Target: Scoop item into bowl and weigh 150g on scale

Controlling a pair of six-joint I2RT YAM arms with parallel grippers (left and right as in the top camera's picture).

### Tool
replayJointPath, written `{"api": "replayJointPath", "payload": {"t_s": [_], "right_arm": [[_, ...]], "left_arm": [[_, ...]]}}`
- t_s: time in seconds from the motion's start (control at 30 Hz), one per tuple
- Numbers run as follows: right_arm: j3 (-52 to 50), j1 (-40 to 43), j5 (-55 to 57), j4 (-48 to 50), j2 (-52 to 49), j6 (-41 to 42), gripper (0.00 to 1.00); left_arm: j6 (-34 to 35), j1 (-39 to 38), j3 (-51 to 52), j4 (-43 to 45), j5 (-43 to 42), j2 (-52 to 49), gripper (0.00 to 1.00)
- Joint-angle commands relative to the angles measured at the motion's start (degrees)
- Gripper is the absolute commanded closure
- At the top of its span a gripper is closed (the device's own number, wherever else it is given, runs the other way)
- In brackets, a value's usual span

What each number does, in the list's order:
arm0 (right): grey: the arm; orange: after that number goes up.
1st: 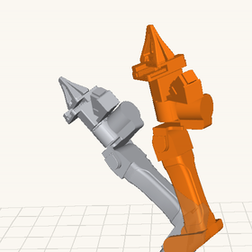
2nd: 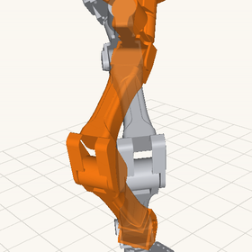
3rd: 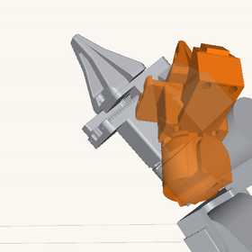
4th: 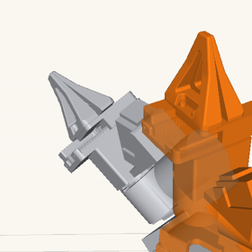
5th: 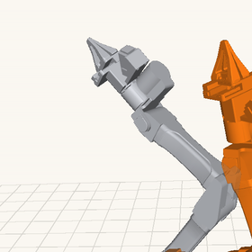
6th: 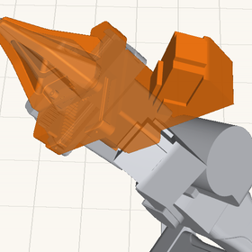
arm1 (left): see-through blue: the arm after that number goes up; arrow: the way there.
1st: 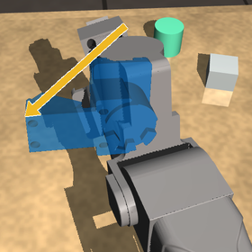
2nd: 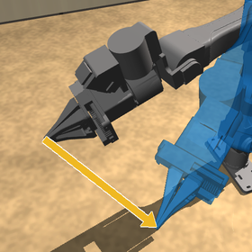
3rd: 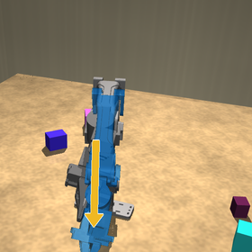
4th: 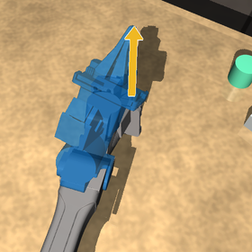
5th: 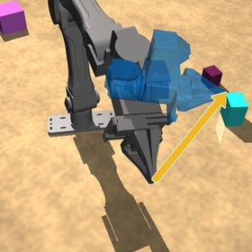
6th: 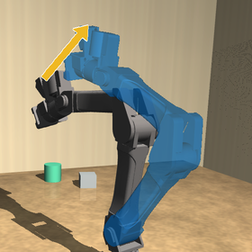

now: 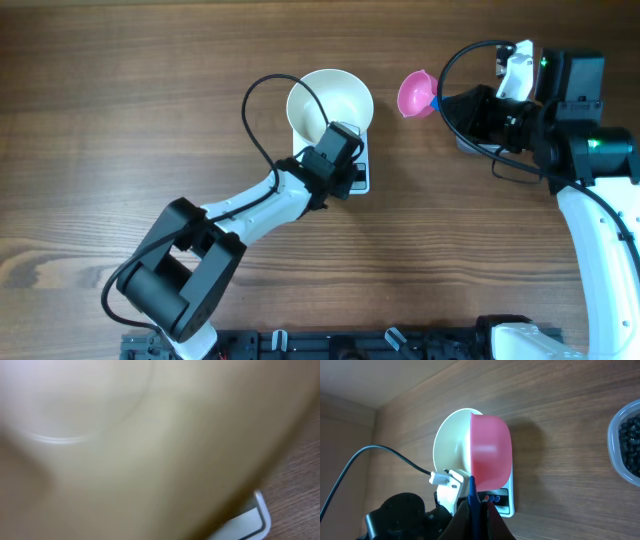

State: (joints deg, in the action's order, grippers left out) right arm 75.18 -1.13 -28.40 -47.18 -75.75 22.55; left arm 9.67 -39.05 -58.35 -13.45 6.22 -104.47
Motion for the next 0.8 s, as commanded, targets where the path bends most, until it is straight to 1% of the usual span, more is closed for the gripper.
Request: {"api": "replayJointPath", "payload": {"t_s": [0.0,0.2,0.57,0.63,0.77], "right_arm": [[1.0,0.0,0.6,0.1,1.0,-1.1,0.95],[1.0,0.0,0.6,0.1,1.0,-1.2,0.96],[1.0,0.0,0.6,0.0,1.0,-1.2,0.96],[1.0,0.0,0.6,0.0,1.0,-1.2,0.96],[1.0,0.0,0.6,0.0,1.0,-1.2,0.96]], "left_arm": [[-0.9,0.2,1.0,-0.2,0.9,-0.9,0.96],[-0.9,0.2,1.0,-0.7,-1.0,-0.9,0.96],[-0.9,0.2,1.0,-1.2,-1.3,-0.9,0.96],[-1.0,0.2,1.0,-1.3,-2.8,-0.9,0.96],[-1.2,0.2,1.0,-1.7,-3.0,-0.9,0.96]]}}
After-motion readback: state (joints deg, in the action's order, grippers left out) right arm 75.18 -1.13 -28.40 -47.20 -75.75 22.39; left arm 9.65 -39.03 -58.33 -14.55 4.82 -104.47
